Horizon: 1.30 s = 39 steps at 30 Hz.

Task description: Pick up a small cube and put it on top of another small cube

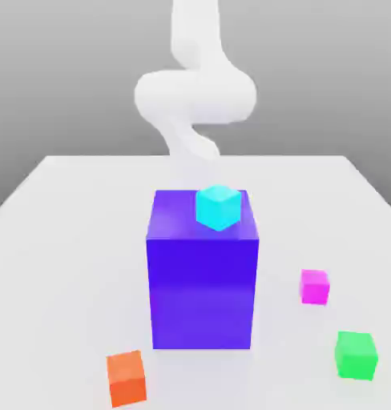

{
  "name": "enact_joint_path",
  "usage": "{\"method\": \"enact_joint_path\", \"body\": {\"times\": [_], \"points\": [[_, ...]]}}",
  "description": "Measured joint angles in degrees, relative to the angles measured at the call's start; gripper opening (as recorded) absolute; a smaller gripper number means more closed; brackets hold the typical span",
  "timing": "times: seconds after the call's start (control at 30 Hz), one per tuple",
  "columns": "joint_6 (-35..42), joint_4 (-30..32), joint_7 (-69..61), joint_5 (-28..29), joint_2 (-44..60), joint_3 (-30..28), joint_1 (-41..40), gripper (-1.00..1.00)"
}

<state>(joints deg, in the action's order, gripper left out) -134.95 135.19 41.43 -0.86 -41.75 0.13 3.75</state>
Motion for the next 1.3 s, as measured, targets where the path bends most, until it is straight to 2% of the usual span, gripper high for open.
{"method": "enact_joint_path", "body": {"times": [0.33, 0.6, 0.7, 0.77, 0.9, 0.97, 1.0, 1.2, 1.3], "points": [[-14.36, 15.01, -19.63, -3.42, 18.84, 2.51, 16.4, 0.0], [-25.46, 26.63, -33.02, -3.79, 33.22, 7.24, 26.84, 0.0], [-29.7, 30.85, -36.05, -1.29, 38.65, 9.61, 29.71, 0.0], [-32.89, 31.31, -35.16, 1.69, 42.65, 9.69, 29.74, 0.0], [-39.48, 30.08, -31.18, 7.75, 50.92, 4.46, 33.48, 0.0], [-42.89, 29.34, -30.68, 8.3, 55.05, 1.52, 36.37, 0.0], [-44.06, 29.09, -30.51, 8.42, 56.47, 0.65, 37.24, -1.0], [-44.57, 28.95, -30.25, 8.68, 57.18, 0.23, 37.64, -1.0], [-41.51, 29.65, -30.97, 7.95, 53.42, 2.12, 35.86, -1.0]]}}
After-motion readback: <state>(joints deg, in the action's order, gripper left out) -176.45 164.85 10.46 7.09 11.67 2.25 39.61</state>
